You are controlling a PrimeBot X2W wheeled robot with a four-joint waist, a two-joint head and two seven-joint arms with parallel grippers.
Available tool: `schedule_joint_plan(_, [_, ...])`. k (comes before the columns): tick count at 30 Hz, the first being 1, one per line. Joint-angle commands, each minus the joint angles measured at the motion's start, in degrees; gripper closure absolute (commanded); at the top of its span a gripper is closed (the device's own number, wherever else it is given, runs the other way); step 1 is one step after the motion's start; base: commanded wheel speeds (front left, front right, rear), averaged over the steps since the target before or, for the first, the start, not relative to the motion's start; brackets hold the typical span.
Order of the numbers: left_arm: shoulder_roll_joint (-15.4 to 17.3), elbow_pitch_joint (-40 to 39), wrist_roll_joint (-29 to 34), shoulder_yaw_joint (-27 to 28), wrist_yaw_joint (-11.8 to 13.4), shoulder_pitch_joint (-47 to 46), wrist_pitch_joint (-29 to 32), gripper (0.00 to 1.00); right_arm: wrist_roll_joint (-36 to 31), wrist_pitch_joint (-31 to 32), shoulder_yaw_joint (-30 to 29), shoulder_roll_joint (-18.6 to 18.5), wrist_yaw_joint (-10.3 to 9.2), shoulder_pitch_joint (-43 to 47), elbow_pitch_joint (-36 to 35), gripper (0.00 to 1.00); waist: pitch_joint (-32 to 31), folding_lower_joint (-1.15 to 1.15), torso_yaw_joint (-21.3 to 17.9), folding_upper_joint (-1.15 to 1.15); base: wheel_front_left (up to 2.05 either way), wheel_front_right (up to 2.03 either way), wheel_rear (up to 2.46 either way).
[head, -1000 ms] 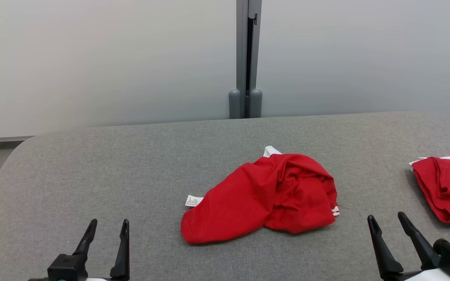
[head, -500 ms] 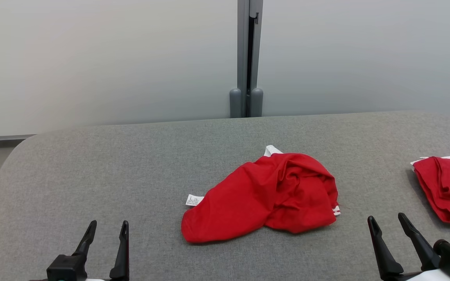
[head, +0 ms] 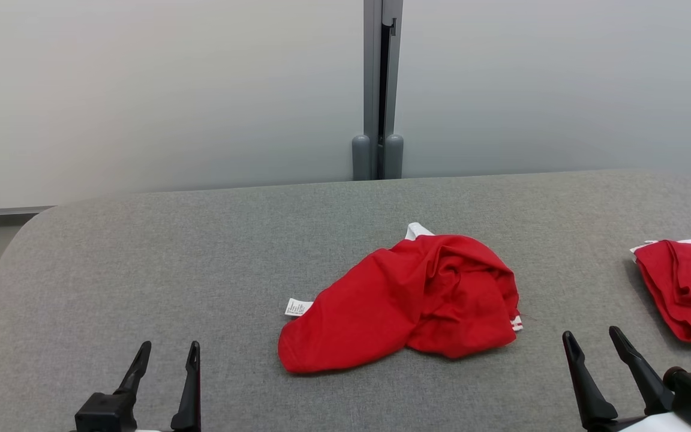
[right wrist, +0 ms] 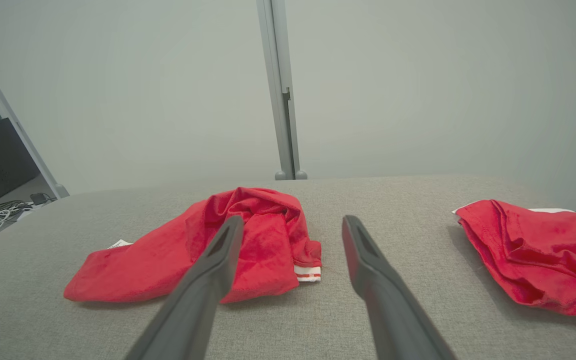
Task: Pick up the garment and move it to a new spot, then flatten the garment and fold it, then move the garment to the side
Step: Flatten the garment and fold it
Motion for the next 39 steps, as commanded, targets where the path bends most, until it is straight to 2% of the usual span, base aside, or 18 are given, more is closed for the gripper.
schedule_joint_plan(1, [0.2,0.1,-0.2,0.0,0.2,-0.6,0.0,0.00,-0.2,0.0,-0.1,0.0,0.00,-0.2,-0.1,0.00,0.0,0.00,0.1,0.00,0.00,0.00,0.00])
schedule_joint_plan(7, [-0.2,-0.1,0.2,-0.7,0.2,-1.7,-0.2,0.00,-0.2,0.4,0.4,-0.4,0.00,-0.8,0.3,0.00,0.8,0.00,1.1,0.00,0.00,0.00,0.00])
schedule_joint_plan(13, [-0.8,-0.5,0.7,-1.7,-0.1,-4.1,-0.6,0.00,1.4,0.7,5.3,-1.5,0.00,-3.2,4.1,0.00,3.2,0.00,4.0,0.00,0.00,0.00,0.00])
schedule_joint_plan(23, [-4.0,1.0,1.6,-3.3,-0.9,-10.5,-2.5,0.00,4.7,-1.7,22.3,-3.7,0.00,-16.1,18.1,0.00,11.4,0.00,10.4,0.00,0.00,0.00,0.00])
schedule_joint_plan(29, [-5.7,2.8,2.1,-3.4,-1.4,-13.4,-3.5,0.00,4.3,-4.0,29.5,-3.8,-0.01,-26.2,29.2,0.00,14.6,0.00,11.6,0.00,0.00,0.00,0.00])
schedule_joint_plan(34, [-6.2,4.1,2.6,-3.2,-1.9,-14.9,-3.9,0.00,5.6,-3.0,36.2,-2.9,0.01,-32.2,38.1,0.00,15.9,0.00,11.5,0.00,0.00,0.00,0.00])
schedule_joint_plan(35, [-6.3,4.3,2.7,-3.1,-1.8,-15.1,-4.0,0.00,6.1,-3.5,37.3,-2.6,0.00,-33.1,39.5,0.34,16.0,0.00,11.3,0.00,0.00,0.00,0.00])
schedule_joint_plan(36, [-6.4,4.4,2.7,-3.0,-1.9,-15.3,-4.0,0.00,6.6,-3.8,38.4,-2.4,0.00,-33.8,40.7,0.51,16.0,0.00,11.1,0.00,0.00,0.00,0.00])
schedule_joint_plan(37, [-6.5,4.6,2.8,-2.9,-2.0,-15.4,-4.0,0.00,7.5,-4.3,39.4,-1.9,0.01,-34.3,41.5,1.00,15.9,0.00,10.9,0.00,0.00,0.00,0.00])
schedule_joint_plan(39, [-6.5,4.7,3.0,-2.8,-2.0,-15.3,-4.0,0.00,8.1,-5.2,40.3,-1.4,0.01,-35.2,41.9,1.00,15.9,0.00,10.6,0.00,0.00,0.00,0.00])
